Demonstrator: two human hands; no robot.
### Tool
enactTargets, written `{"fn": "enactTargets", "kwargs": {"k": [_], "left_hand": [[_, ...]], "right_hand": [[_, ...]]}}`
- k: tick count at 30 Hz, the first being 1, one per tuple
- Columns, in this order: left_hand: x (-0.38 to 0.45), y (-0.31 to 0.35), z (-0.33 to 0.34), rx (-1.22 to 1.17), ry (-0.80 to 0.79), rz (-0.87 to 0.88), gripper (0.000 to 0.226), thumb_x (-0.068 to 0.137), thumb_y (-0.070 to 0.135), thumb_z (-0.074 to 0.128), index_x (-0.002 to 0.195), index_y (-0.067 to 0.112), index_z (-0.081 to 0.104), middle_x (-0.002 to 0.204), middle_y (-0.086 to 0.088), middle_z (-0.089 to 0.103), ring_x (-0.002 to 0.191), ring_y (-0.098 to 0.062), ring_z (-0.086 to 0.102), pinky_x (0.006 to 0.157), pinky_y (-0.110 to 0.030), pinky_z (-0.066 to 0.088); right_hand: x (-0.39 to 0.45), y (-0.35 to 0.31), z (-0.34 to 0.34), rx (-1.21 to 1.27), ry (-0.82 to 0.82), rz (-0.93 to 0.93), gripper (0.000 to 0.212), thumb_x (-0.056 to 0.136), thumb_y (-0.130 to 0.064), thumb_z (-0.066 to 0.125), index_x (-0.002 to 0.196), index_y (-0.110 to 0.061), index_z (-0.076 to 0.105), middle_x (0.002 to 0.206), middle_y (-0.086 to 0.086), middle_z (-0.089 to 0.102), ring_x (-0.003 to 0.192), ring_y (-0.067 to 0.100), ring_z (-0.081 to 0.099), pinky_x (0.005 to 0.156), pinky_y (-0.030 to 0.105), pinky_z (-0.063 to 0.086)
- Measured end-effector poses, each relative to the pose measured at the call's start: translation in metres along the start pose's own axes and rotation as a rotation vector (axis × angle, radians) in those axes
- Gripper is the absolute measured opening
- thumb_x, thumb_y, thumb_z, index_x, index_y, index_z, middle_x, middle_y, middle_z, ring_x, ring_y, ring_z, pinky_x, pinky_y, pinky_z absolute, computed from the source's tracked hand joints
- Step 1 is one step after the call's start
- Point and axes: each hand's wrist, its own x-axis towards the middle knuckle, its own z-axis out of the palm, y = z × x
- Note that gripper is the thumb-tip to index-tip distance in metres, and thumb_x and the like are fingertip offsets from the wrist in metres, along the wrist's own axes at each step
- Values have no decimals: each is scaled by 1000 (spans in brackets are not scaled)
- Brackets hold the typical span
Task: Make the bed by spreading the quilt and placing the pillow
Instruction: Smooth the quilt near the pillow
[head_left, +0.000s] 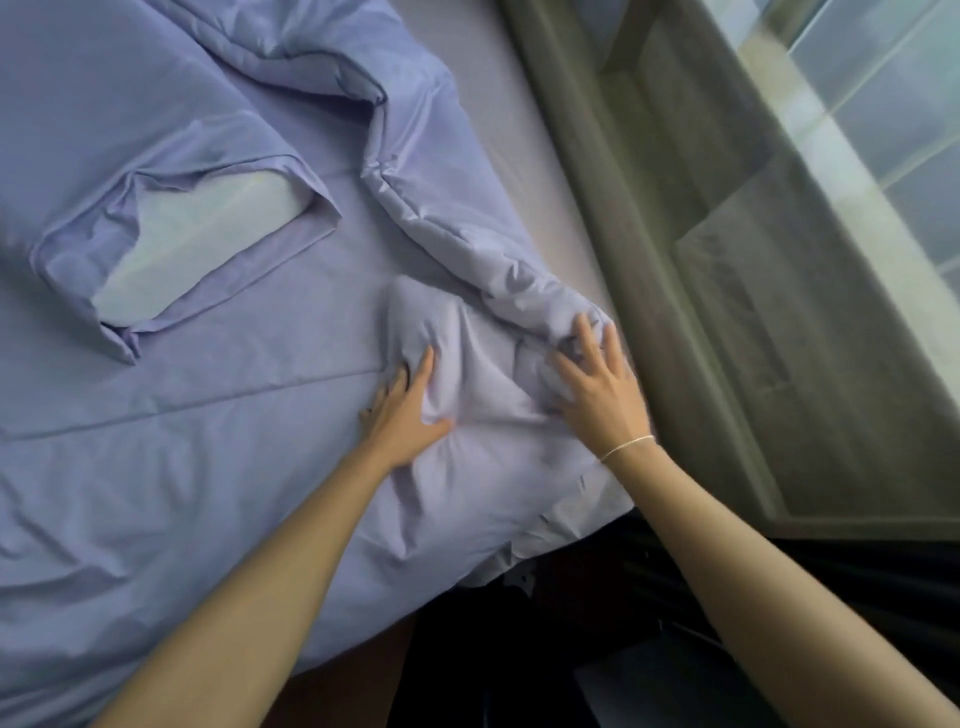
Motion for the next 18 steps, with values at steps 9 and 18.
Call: {"fn": "enactTargets", "kwargs": {"k": [9, 18], "left_hand": [[-53, 70, 61, 32, -216, 418, 85, 78, 70, 43, 142, 51, -11, 152, 3, 33, 135, -27, 36, 106, -50, 36], [-54, 97, 54, -412, 50, 408, 29, 75, 2, 46, 87, 14, 69, 89, -2, 72, 81, -13, 63, 79, -32, 49]], "right_hand": [[-56, 97, -18, 351, 82, 505, 45, 87, -4, 47, 131, -11, 55, 141, 15, 50, 132, 29, 44, 105, 37, 39], [-75, 60, -3, 384, -84, 133, 72, 81, -45, 69, 142, -19, 41, 151, 14, 35, 142, 30, 29, 114, 36, 25]]}}
